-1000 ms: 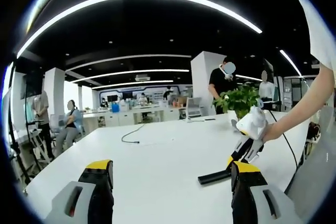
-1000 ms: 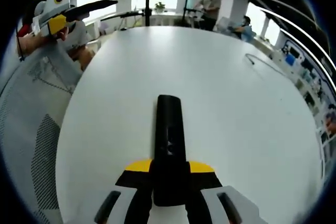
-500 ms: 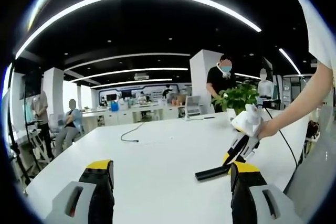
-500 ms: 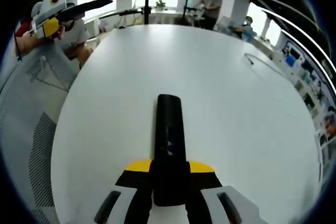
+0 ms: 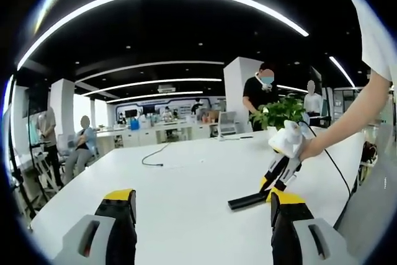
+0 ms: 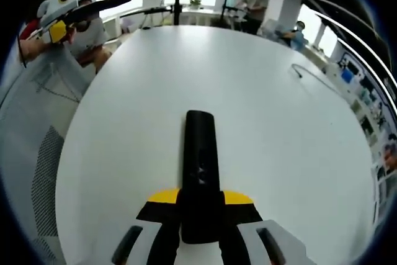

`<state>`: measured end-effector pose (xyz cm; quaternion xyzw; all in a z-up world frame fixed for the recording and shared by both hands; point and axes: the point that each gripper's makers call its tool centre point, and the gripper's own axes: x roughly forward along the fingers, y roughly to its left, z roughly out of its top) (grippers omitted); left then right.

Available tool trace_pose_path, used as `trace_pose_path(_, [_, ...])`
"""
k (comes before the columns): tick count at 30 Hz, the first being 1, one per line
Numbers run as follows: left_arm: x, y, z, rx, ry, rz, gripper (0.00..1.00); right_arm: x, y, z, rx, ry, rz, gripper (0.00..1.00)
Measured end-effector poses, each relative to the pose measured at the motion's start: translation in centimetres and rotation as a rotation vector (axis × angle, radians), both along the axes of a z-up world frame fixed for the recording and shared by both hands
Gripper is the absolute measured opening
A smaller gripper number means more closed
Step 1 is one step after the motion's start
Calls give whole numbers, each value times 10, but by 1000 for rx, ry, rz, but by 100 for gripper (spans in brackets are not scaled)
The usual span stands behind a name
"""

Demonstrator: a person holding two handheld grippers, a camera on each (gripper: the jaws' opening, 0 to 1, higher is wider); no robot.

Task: Press the specified remote control buttons in sequence, fully releasing each button before pressing the next.

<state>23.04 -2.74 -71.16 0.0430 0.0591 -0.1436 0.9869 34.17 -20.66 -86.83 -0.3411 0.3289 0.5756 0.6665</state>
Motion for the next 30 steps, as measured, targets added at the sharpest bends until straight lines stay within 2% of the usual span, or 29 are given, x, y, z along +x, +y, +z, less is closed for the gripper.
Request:
trace_pose_path(23, [0,0,-3,10,14,-1,92,24,-3,0,-45,-9,43,21])
trace_pose_path(30, [1,-3,-4,14,23,-14,92,29,-3,1,-56,14,51,21])
